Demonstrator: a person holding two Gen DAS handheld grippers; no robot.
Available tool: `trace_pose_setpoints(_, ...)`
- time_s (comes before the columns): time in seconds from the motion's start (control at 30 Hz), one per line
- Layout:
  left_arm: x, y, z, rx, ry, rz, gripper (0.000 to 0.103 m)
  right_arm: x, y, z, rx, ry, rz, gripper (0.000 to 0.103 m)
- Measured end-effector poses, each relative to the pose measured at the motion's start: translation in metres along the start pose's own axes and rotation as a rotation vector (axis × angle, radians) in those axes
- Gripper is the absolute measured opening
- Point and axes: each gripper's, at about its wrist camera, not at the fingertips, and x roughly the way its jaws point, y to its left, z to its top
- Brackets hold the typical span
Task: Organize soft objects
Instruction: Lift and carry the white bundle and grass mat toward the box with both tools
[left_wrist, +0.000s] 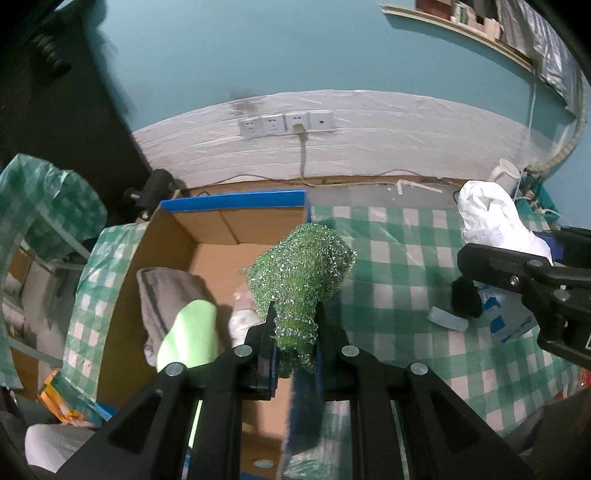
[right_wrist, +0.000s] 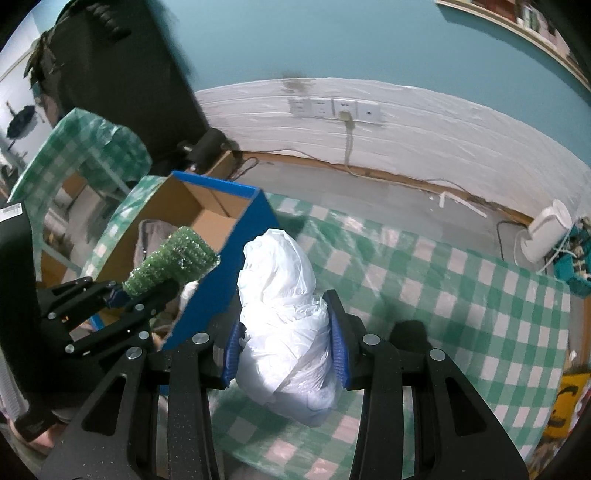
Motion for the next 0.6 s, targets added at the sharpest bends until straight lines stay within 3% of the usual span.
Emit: trace_pose_setpoints(0.6,0.009,0.086,-0.021,-0.139,0.027,0.053,0.015,0.046,0.09,0.027,-0.137,0.062,0.059,0.039)
